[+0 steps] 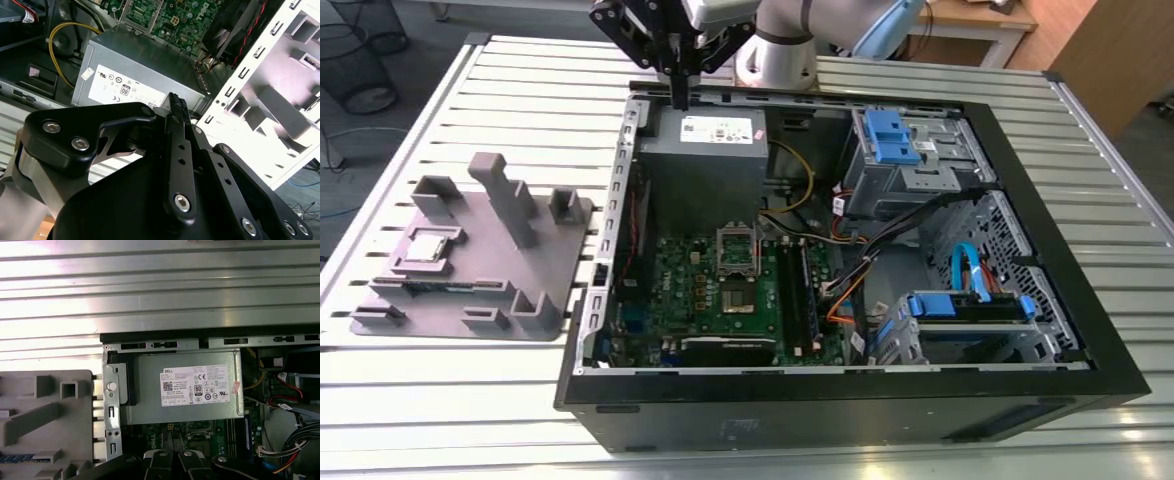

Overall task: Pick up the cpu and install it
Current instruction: 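Reach for the cpu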

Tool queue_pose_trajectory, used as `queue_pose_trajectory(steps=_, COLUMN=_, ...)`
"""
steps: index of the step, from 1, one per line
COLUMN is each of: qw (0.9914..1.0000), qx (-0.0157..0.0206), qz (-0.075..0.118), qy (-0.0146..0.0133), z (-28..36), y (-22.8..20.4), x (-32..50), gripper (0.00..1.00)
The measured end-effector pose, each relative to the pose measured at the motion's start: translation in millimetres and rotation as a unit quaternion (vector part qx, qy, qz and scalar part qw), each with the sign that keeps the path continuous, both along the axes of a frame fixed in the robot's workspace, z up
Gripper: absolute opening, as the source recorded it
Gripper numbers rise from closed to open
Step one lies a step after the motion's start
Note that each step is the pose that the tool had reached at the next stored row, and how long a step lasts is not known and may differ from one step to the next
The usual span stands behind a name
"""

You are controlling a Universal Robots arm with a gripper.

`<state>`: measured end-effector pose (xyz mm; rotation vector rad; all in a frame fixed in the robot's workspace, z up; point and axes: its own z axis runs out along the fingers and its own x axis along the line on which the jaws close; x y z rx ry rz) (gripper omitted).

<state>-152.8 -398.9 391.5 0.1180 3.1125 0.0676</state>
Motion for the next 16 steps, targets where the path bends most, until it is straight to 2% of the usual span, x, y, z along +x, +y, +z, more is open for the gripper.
queue_pose_trajectory(steps=16, qw=1.00000, qx=0.0000, qz=0.000, qy=0.0000, z=-0.4, y=0.0, x=-7.8, gripper=0.11)
